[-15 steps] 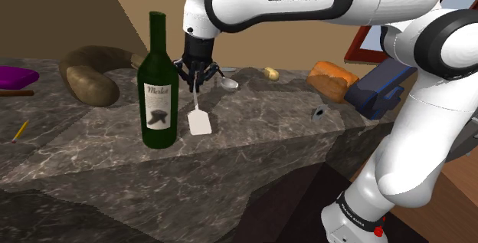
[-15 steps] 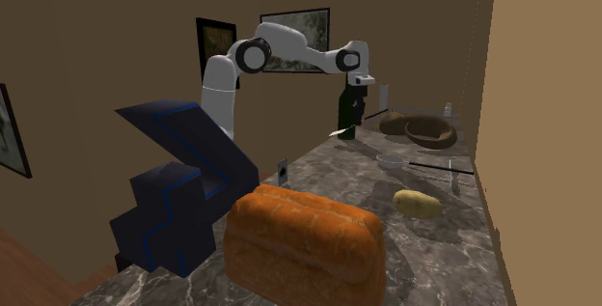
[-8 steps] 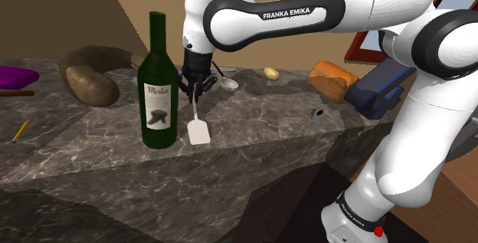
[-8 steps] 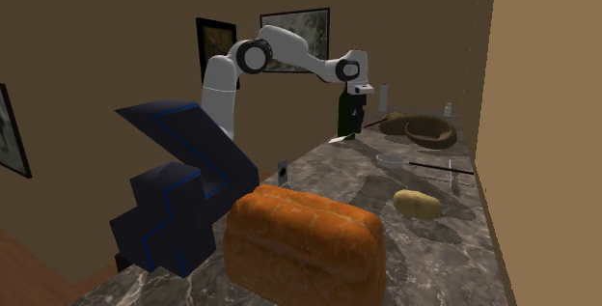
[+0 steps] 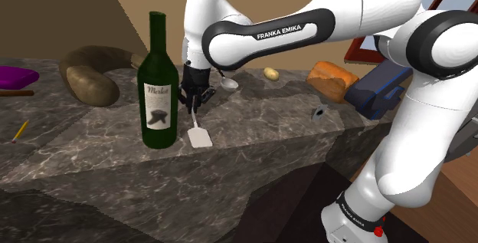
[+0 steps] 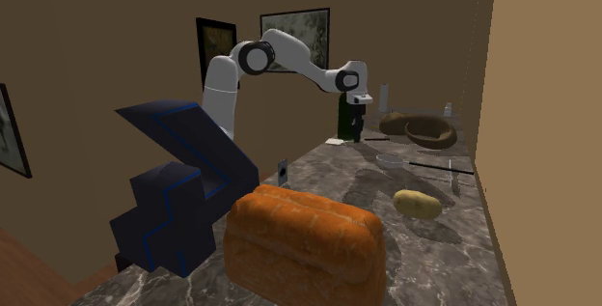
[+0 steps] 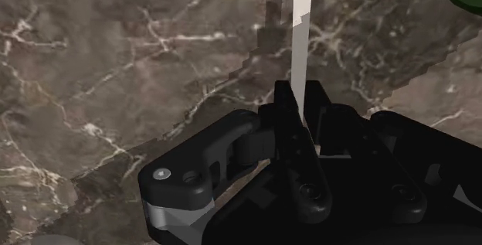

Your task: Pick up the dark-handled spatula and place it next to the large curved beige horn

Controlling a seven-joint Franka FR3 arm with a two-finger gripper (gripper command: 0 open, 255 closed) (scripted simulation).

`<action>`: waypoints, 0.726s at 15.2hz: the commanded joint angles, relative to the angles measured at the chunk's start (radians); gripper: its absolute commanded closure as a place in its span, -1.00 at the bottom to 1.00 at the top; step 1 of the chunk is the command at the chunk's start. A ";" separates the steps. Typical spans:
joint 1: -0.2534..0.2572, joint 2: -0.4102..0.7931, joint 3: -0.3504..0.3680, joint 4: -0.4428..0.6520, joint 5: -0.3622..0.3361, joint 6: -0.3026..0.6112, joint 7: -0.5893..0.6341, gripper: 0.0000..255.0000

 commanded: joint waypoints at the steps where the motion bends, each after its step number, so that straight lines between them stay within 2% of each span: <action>1: 0.001 0.007 -0.001 -0.005 -0.004 0.012 0.002 1.00; 8: 0.001 0.007 -0.001 -0.005 -0.004 0.012 0.002 1.00; 9: 0.001 0.007 -0.001 -0.005 -0.004 0.012 0.002 -1.00; 11: 0.001 0.007 -0.001 -0.005 -0.004 0.012 0.002 -1.00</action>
